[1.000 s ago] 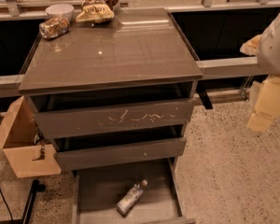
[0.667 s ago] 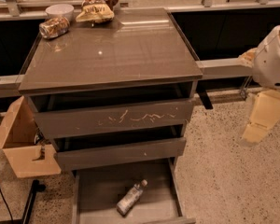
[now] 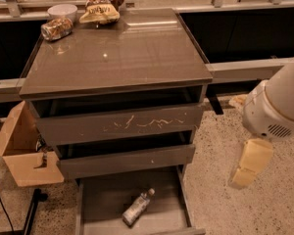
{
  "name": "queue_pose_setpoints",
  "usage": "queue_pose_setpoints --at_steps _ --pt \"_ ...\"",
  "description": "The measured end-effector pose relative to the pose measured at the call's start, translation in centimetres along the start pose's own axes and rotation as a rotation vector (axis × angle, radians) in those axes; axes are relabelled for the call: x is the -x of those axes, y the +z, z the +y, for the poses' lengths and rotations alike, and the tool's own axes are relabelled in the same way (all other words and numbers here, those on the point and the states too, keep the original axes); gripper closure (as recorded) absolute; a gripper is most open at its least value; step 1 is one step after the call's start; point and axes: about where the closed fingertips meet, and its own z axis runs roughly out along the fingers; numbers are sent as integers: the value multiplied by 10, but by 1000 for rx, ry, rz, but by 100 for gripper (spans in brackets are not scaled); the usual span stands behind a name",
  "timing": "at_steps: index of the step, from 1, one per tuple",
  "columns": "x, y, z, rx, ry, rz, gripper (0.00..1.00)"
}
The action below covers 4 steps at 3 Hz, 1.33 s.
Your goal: Pick blue plastic bottle from bottom drawer and place on counter
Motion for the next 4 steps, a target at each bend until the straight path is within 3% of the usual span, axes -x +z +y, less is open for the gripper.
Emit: queue_pose_setpoints --at_steps 1,2,3,4 --pt "-6 33 17 4 18 -39 0" --pt "-18 79 43 42 30 -40 0" --pt "-17 78 43 40 29 -41 0" --pt "-20 98 44 74 24 -41 0"
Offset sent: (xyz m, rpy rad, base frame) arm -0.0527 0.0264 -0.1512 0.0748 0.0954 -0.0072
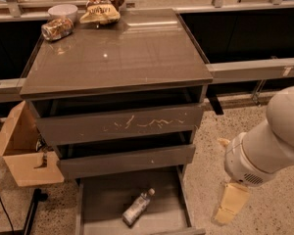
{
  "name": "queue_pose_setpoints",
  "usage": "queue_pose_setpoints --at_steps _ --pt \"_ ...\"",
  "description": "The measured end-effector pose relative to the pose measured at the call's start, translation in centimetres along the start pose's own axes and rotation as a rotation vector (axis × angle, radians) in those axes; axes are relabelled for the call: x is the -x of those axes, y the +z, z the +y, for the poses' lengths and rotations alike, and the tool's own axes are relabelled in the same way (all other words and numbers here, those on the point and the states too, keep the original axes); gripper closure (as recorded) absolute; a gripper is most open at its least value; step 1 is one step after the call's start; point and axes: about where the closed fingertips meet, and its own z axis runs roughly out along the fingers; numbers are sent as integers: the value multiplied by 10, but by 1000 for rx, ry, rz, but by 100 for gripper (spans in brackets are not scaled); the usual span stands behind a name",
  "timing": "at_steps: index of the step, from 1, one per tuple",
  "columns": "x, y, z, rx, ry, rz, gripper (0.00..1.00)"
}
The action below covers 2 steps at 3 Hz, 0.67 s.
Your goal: Pick blue plastic bottle from bottom drawer and place on counter
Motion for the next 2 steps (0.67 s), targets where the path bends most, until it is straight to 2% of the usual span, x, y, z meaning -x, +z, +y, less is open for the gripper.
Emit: queue_pose_setpoints --at_steps 1,2 --pt "1 23 -3 -1 -68 -28 0" --pt "5 59 -3 -32 -213 -102 0"
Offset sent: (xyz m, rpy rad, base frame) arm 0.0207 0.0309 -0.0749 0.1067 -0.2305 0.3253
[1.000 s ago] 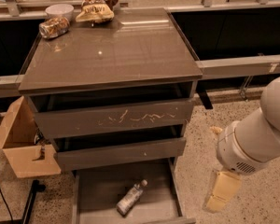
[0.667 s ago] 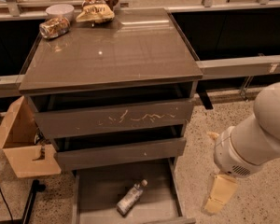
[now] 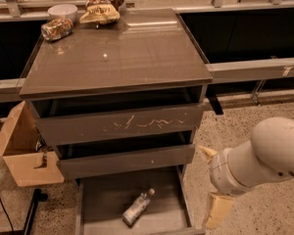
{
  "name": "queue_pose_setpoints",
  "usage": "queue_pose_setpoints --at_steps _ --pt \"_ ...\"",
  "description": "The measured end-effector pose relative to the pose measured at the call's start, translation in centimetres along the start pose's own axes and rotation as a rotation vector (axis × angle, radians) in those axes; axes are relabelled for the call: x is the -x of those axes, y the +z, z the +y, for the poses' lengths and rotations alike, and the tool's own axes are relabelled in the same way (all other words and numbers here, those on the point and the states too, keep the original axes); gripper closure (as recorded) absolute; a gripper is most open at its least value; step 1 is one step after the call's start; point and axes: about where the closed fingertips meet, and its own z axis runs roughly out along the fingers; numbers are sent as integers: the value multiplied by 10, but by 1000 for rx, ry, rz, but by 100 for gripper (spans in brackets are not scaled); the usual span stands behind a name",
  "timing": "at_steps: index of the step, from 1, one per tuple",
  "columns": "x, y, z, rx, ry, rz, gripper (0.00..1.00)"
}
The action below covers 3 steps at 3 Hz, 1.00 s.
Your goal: Pick blue plastic bottle from bottom drawer and place on counter
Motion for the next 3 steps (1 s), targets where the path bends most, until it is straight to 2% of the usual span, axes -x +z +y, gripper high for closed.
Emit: queue_pose_setpoints --at_steps 1,2,3 --pt "5 30 -2 -43 -126 -36 0" --pt "17 61 -1 -66 -286 2 0" --pt "17 61 -2 -67 -286 3 0"
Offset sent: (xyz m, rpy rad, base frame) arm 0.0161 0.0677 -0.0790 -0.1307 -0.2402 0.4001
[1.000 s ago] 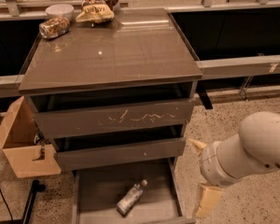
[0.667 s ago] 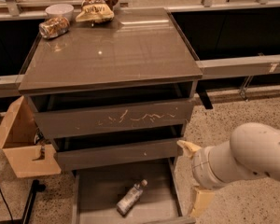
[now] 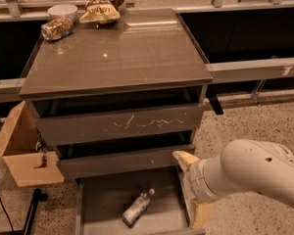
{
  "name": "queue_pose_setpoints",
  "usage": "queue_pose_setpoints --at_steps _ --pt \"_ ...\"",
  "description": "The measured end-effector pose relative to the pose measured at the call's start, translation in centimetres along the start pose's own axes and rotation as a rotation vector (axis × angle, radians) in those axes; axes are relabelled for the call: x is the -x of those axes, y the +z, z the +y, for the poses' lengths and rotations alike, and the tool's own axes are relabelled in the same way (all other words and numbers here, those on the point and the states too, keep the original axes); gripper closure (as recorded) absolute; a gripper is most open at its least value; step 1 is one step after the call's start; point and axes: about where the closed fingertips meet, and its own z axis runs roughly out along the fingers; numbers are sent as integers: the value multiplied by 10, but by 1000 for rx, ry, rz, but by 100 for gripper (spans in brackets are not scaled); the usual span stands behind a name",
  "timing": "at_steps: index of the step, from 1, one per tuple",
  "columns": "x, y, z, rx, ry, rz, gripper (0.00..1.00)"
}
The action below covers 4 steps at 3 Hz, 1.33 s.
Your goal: Pick blue plastic bottle from bottom drawer and place on counter
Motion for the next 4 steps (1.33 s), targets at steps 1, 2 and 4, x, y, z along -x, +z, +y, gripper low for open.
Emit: queue_pose_setpoints --at_steps 1,2,4 --pt "-3 14 2 -5 -62 33 0" --pt "-6 43 4 -14 -152 74 0" --pt "-17 97 -9 -56 -298 90 0"
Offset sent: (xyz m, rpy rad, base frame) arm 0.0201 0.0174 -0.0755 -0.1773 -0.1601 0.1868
